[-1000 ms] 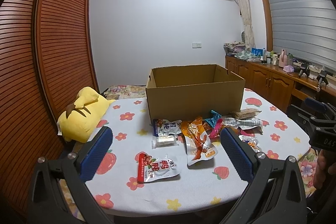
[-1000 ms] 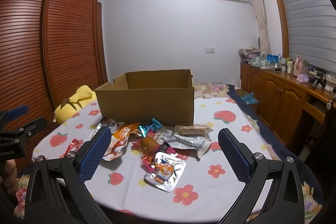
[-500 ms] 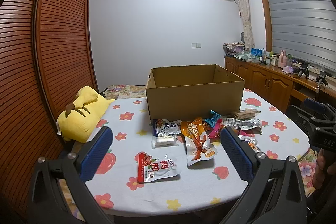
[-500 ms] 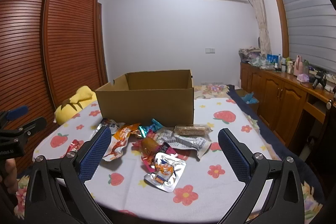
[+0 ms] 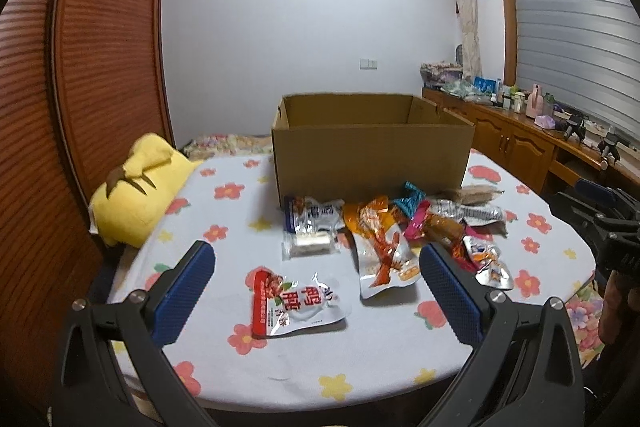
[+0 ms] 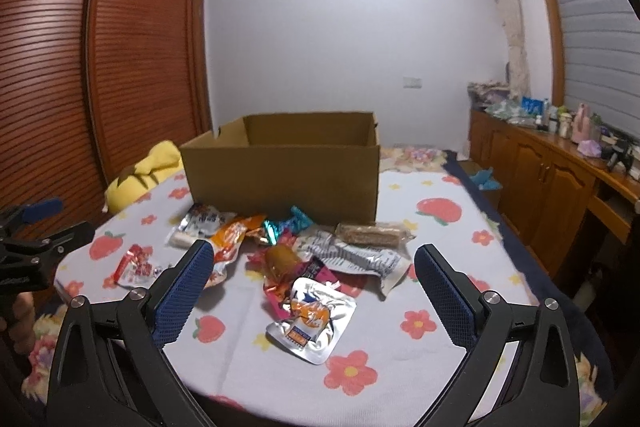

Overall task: Organize snacks
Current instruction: 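Grasp the white-red duck packet with left gripper while right gripper nears silver-orange pouch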

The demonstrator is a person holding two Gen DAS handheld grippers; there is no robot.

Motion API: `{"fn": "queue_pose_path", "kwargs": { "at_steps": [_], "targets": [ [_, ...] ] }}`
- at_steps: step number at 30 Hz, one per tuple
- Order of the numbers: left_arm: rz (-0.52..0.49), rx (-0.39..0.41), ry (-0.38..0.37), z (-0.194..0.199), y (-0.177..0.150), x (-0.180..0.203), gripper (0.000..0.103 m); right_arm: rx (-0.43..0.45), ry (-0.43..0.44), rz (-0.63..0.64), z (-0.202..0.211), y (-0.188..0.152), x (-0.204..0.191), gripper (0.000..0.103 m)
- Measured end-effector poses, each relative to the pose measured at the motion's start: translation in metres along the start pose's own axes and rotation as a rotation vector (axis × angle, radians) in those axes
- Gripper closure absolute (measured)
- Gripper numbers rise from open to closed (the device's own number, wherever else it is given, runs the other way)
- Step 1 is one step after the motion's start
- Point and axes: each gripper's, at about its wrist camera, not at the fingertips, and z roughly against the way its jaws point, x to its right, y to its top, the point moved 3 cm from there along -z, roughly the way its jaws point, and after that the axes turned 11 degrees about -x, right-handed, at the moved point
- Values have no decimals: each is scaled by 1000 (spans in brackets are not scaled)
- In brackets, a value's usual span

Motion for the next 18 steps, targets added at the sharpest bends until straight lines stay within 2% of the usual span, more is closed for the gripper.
{"fn": "queue_pose_path", "kwargs": {
  "at_steps": [11,18],
  "targets": [
    [32,-101,-14,-39,-5,-25,2,-149,66,12,-48,-7,8,9],
    [98,-210,-12,-66,-17,-42,7,-240,101,-4,-69,-19,12,10]
  ]
}}
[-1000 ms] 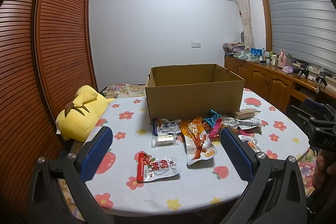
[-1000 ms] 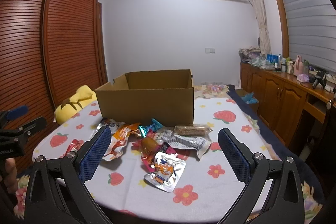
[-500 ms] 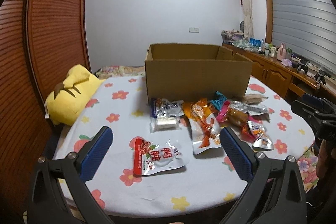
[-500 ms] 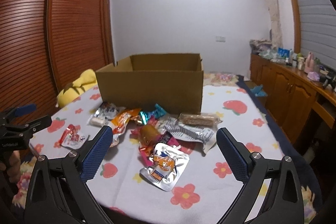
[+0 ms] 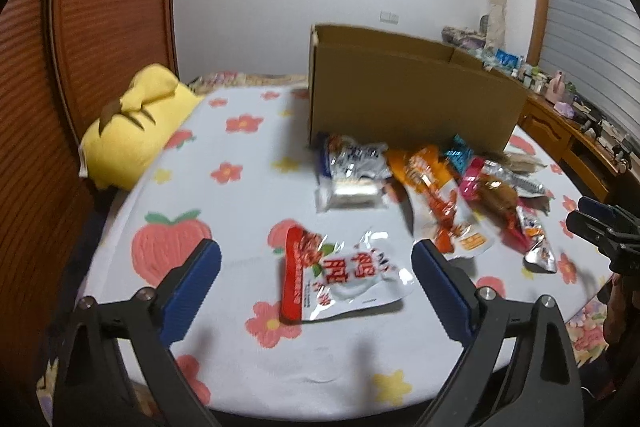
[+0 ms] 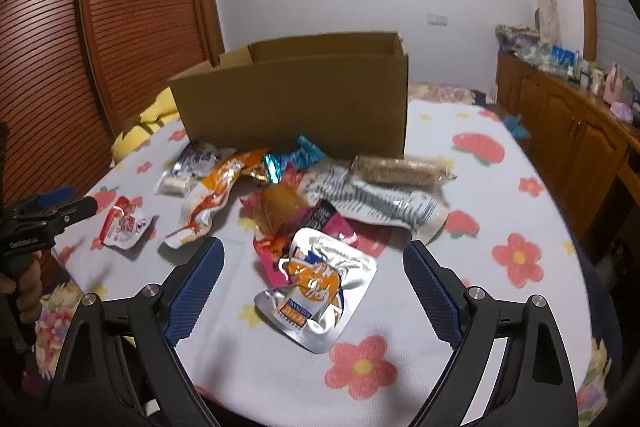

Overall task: Organize snacks
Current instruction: 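Grasp the white-red duck packet with left gripper while right gripper nears silver-orange pouch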

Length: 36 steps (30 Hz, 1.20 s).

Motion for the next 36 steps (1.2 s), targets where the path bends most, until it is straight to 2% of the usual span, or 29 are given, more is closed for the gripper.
{"fn": "queue_pose_path", "kwargs": {
  "at_steps": [13,20,24,26,29,30,32,36],
  "targets": [
    [-15,-128,-72,-42,7,10,9,-136,35,17,-35,-5,2,12],
    [-20,-208,-64,-63,7,15,8,-164,29,9,-43,-9,4,12],
    [-46,-209,-35,-65,6,20,7,-171,21,11,-45,-8,5,12],
    [-60,-214,-35,-65,6,22,10,-170,18,13,-46,-8,6,12],
    [-98,-204,-11,-63,3,25,24,-173,16,15,-47,-8,5,12],
    [-109,-198,0,-61,2,26,25,-175,15,16,-48,-7,4,12],
    [-111,-195,-13,-60,1,26,27,-177,13,19,-50,-7,4,12],
    [-105,-180,-43,-55,0,27,38,-182,13,23,-52,-5,5,12]
  ]
}}
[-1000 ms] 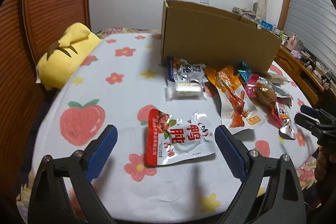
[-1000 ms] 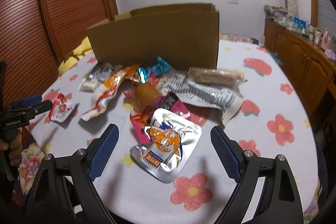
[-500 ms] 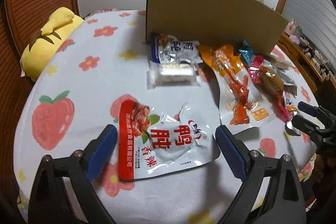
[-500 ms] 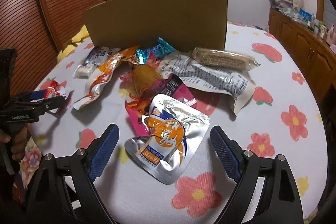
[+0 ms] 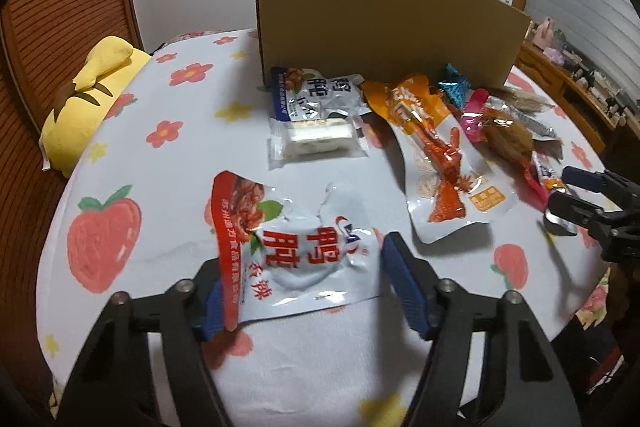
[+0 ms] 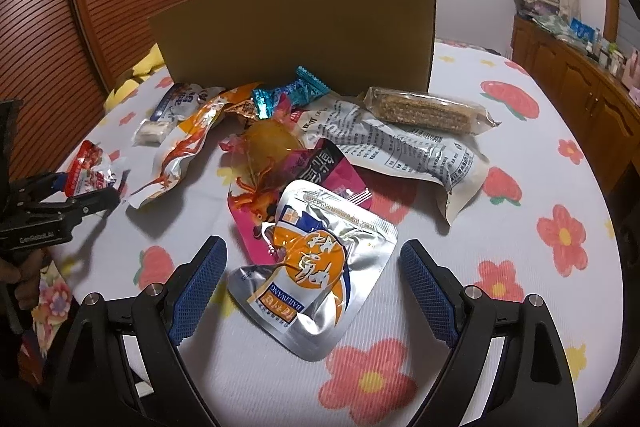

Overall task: Organize snacks
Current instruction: 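Grasp the white-red duck packet with left gripper while right gripper nears silver-orange pouch, then close the right gripper on the silver-orange pouch, then carry the duck packet with left gripper while right gripper carries the pouch over the box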

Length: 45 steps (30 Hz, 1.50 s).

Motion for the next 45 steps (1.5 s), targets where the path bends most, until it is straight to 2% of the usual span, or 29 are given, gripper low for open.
{"fn": "queue_pose_path", "kwargs": {
  "at_steps": [9,12,15,21,23,28,32,45],
  "targets": [
    [18,29,15,3,-5,3,39,-17,-4,36,-8,10,-7,13],
    [19,39,19,5,-7,4,39,-25,-40,58,-11,11,-10,15],
    [18,43,20,6,-7,4,39,-35,-70,73,-9,8,-8,24],
    [5,62,36,6,-10,8,39,-53,-54,65,-3,3,2,25],
    [-3,68,35,7,-10,11,39,-58,-63,117,-3,0,-4,40],
    [-10,75,22,9,-11,15,40,-68,-43,164,-2,-2,-8,45],
    [5,80,3,11,-11,13,40,-63,-25,163,1,-3,-6,58],
    [12,136,-5,32,0,10,40,-1,-11,151,26,-3,-5,59]
  ]
}}
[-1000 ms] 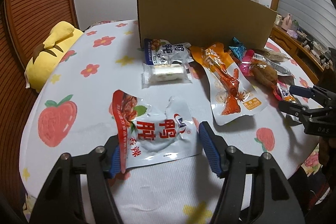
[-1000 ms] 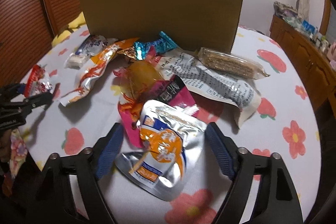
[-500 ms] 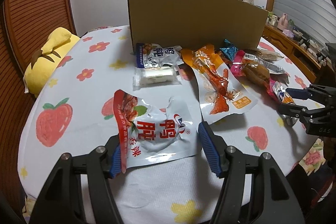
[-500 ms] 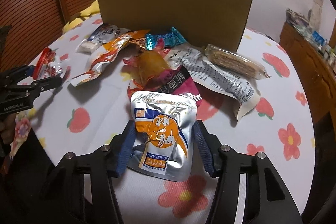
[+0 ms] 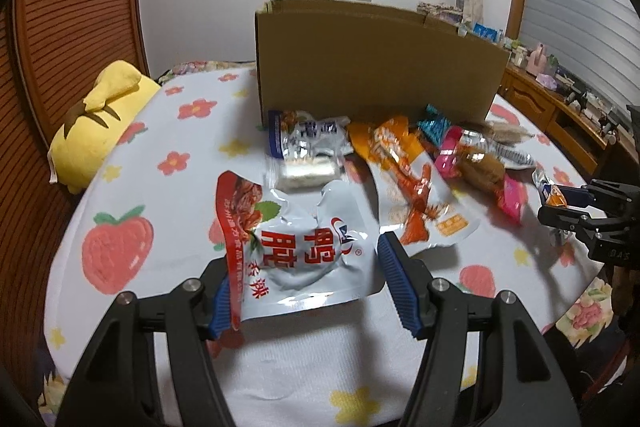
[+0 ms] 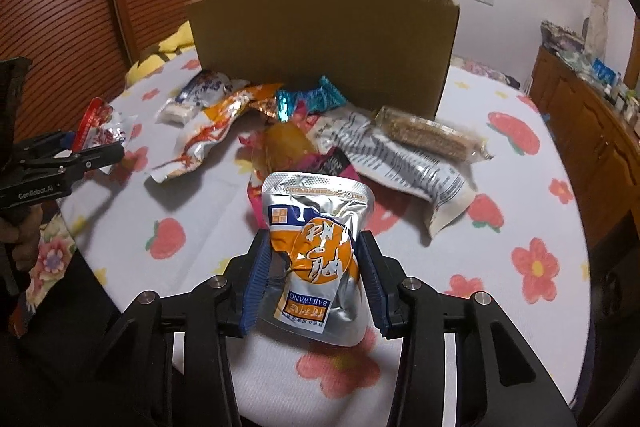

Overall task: Organize snacks
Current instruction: 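Carry the duck packet with left gripper while right gripper carries the pouch over the box, then open the left gripper over the box while the right gripper releases the pouch inside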

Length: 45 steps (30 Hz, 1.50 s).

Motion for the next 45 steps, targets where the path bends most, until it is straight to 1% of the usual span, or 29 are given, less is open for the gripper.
{"fn": "queue_pose_path", "kwargs": {
  "at_steps": [9,13,16,23,28,32,33,34,36,38,39,40,42,45],
  "targets": [
    [-18,53,-7,23,24,8,40,67,-8,-3,27,20,6,59],
    [-36,73,-14,30,41,12,40,96,-4,-5,37,33,10,58],
    [-58,100,-21,38,60,17,40,121,4,-7,44,48,14,58],
    [-92,127,-30,41,107,24,40,185,17,3,56,96,24,58],
    [-103,149,-32,39,142,29,39,209,37,15,57,129,31,57],
    [-125,150,-16,29,166,35,39,214,36,41,51,153,37,56],
    [-129,149,-14,26,172,36,39,214,36,45,49,159,39,57],
    [-131,148,-14,23,179,37,39,213,36,49,46,164,41,65],
    [-132,139,-12,16,189,38,39,213,37,54,41,176,46,65],
    [-140,134,-14,10,200,41,39,211,43,60,35,187,50,80],
    [-142,133,-15,7,204,42,39,207,40,66,31,192,51,84],
    [-143,127,-13,2,208,42,39,199,29,75,26,196,51,95],
    [-140,112,-19,-6,213,42,39,179,-3,92,15,201,52,96],
    [-144,98,-38,-16,219,43,39,177,35,79,12,202,60,94]
  ]
}}
